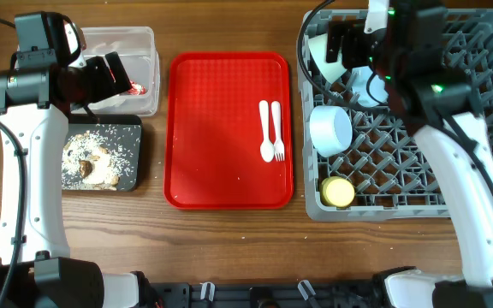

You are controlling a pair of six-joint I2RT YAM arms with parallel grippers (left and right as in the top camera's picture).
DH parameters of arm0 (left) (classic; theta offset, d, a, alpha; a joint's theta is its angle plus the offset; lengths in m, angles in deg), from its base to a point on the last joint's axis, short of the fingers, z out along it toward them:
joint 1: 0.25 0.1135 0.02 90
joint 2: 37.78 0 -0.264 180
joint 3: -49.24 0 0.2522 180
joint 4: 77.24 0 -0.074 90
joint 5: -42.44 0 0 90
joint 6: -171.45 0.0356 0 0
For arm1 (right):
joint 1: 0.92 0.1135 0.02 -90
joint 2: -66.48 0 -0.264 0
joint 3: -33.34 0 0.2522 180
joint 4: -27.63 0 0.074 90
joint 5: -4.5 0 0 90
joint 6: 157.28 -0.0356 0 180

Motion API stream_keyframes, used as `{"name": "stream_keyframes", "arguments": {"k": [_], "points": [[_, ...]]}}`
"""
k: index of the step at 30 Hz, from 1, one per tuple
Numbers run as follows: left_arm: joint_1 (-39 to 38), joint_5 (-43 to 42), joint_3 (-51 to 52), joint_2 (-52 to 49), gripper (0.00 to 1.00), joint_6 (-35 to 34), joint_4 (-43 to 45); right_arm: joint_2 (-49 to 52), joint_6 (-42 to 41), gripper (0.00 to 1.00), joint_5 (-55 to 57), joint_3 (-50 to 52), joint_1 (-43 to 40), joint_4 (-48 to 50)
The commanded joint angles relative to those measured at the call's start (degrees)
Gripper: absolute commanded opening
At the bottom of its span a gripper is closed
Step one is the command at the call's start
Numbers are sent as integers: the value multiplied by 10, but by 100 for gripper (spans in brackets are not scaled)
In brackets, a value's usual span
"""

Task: Sort waste into correct bins and load items into the dishwasher rack
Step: 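Lift the light blue plate and stand it upright in the rack, then reach right gripper to the white fork on the red tray and grasp it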

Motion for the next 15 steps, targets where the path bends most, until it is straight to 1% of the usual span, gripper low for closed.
{"name": "stream_keyframes", "arguments": {"k": [1, 4, 6, 7, 9, 10, 12, 13, 15], "points": [[2, 8, -3, -1, 100, 7, 2, 35, -65, 96, -248, 5, 20, -3], [2, 8, -3, -1, 100, 7, 2, 76, -76, 90, -225, 11, 56, -23], [2, 8, -3, -1, 100, 7, 2, 110, -90, 79, -191, 11, 84, -49], [2, 8, -3, -1, 100, 7, 2, 131, -132, 78, -160, 11, 99, -69], [2, 8, -3, -1, 100, 7, 2, 167, -185, 78, -127, 11, 117, -100], [2, 8, -3, -1, 100, 7, 2, 202, -212, 77, -111, 11, 133, -120], [2, 8, -3, -1, 100, 7, 2, 228, -226, 72, -101, 11, 144, -133], [2, 8, -3, -1, 100, 7, 2, 241, -230, 72, -96, 11, 147, -139], [2, 8, -3, -1, 100, 7, 2, 262, -230, 66, -90, 11, 152, -148]]}}
